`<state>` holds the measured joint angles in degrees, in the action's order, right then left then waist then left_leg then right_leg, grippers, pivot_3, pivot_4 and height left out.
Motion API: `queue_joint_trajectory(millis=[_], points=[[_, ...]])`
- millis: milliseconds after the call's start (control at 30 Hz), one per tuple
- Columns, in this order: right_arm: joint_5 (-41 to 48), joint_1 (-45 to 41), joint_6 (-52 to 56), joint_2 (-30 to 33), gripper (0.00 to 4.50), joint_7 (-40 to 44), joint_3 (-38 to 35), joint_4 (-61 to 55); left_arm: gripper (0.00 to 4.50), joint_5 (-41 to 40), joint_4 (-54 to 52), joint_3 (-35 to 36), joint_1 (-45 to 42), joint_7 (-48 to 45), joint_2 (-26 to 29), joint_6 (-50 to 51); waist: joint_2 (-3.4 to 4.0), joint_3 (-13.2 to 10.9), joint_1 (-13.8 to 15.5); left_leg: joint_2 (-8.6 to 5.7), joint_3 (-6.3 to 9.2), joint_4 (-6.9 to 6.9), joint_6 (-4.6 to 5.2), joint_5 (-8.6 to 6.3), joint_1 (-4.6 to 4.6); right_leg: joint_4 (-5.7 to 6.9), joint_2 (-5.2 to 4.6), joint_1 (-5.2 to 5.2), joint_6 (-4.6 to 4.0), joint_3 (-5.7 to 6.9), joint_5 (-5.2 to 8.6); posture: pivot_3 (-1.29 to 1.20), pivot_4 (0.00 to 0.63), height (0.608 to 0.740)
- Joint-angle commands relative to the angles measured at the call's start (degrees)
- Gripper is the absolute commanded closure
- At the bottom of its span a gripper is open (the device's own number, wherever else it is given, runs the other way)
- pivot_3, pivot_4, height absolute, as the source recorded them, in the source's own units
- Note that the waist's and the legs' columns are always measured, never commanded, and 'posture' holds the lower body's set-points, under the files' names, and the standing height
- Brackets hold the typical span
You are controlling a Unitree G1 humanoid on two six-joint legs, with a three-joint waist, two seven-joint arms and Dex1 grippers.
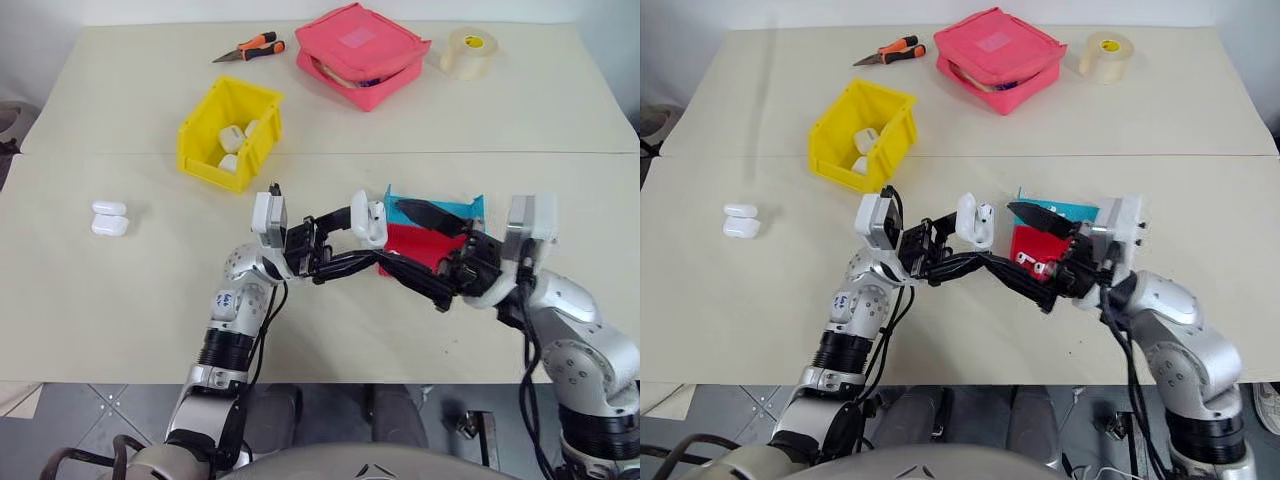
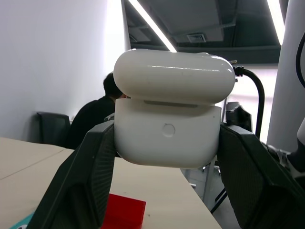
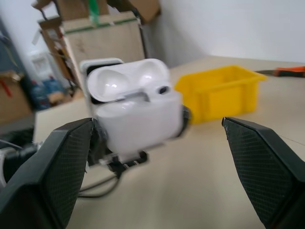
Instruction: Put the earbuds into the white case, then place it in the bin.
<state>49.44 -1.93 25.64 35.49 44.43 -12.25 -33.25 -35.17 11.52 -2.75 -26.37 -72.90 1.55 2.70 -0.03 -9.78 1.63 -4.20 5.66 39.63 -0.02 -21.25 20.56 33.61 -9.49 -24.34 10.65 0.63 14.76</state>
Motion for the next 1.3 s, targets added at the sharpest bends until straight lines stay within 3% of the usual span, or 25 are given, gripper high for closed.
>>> queue_joint_trajectory(millis=[33, 133, 267, 433, 633, 767, 900, 1167, 1300], points=[[-3.36, 6.21, -3.53, 5.35, 0.02, 5.56, -9.03, 1.29, 1.72, 0.70, -1.31, 0.61, 0.08, -1.40, 1.53, -2.85, -0.01, 0.00, 0.00, -0.02, -0.07, 0.00, 0.02, -0.01, 0.00, -0.01, 0.00, 0.02, 0.00, 0.00, 0.00, 0.00, 0.150, 0.740], [-8.38, 12.30, -8.61, 8.98, 0.02, 11.73, -14.68, 7.00, 1.72, 1.49, -1.30, 0.29, 1.09, -3.09, 3.57, -4.71, 0.00, 0.00, -0.09, 0.00, -0.39, -0.04, 0.03, -0.01, -0.01, -0.05, 0.00, 0.05, 0.00, 0.05, 0.00, 0.00, 0.150, 0.740], [-18.05, 15.80, -23.48, 11.70, 0.02, 20.59, -18.11, 21.18, 1.72, 2.21, -1.58, 0.09, 2.45, -3.60, 5.02, -6.30, 0.00, 0.00, -0.16, 0.01, -0.49, -0.03, 0.06, -0.03, -0.09, -0.07, 0.00, 0.13, 0.02, 0.03, -0.01, 0.00, 0.150, 0.740], [-19.99, 11.92, -26.71, 13.25, 0.02, 22.56, -17.97, 30.83, 1.72, 2.13, -2.36, 0.45, 3.17, -2.39, 5.26, -6.79, 0.00, 0.00, -0.23, 0.05, -0.49, -0.03, 0.09, -0.05, -0.37, -0.15, 0.00, 0.44, 0.04, 0.03, -0.02, 0.00, 0.150, 0.740], [-19.55, 0.03, -18.90, 17.82, 0.02, 23.38, -11.94, 33.61, 1.72, 2.19, -3.42, 0.49, 4.21, 0.01, 4.86, -7.61, 0.09, -0.02, -0.35, 0.11, -0.27, -0.03, 0.06, -0.03, -0.39, -0.18, 0.01, 0.43, 0.05, 0.05, -0.02, 0.00, 0.150, 0.740], [-25.78, -15.71, -5.17, 25.08, 0.02, 22.43, 0.72, 34.30, 1.72, 2.09, -4.29, 0.33, 5.01, 1.52, 4.45, -7.53, 0.15, -0.04, -0.30, 0.08, -0.07, 0.07, 0.06, -0.05, -0.33, -0.19, -0.02, 0.40, 0.07, 0.01, -0.04, 0.00, 0.150, 0.740], [-32.15, -30.67, 0.37, 24.51, 0.02, 23.39, 11.71, 38.72, 1.72, 2.13, -4.21, 0.14, 4.92, 2.25, 4.07, -7.56, 0.16, -0.04, -0.11, 0.10, 0.03, 0.07, 0.02, -0.06, -0.25, -0.22, -0.02, 0.34, 0.07, 0.09, -0.04, 0.00, 0.150, 0.740], [-47.72, -49.13, -2.32, 18.10, 0.02, 26.01, 28.91, 52.21, 1.72, 2.27, -4.29, -0.12, 4.79, 3.49, 3.07, -8.17, 0.15, -0.04, -0.51, 0.04, 0.01, 0.16, 0.03, -0.08, 0.34, -0.13, -0.06, -0.27, 0.07, 0.08, -0.04, 0.00, 0.150, 0.740], [-52.22, -53.37, -8.19, 15.40, 0.02, 26.76, 31.80, 61.16, 1.72, 2.34, -4.80, -0.30, 5.23, 4.01, 2.95, -8.44, 0.15, -0.04, -0.53, 0.03, -0.02, 0.32, 0.01, -0.06, 0.60, -0.08, -0.06, -0.41, 0.07, 0.21, -0.04, 0.00, 0.150, 0.740]])
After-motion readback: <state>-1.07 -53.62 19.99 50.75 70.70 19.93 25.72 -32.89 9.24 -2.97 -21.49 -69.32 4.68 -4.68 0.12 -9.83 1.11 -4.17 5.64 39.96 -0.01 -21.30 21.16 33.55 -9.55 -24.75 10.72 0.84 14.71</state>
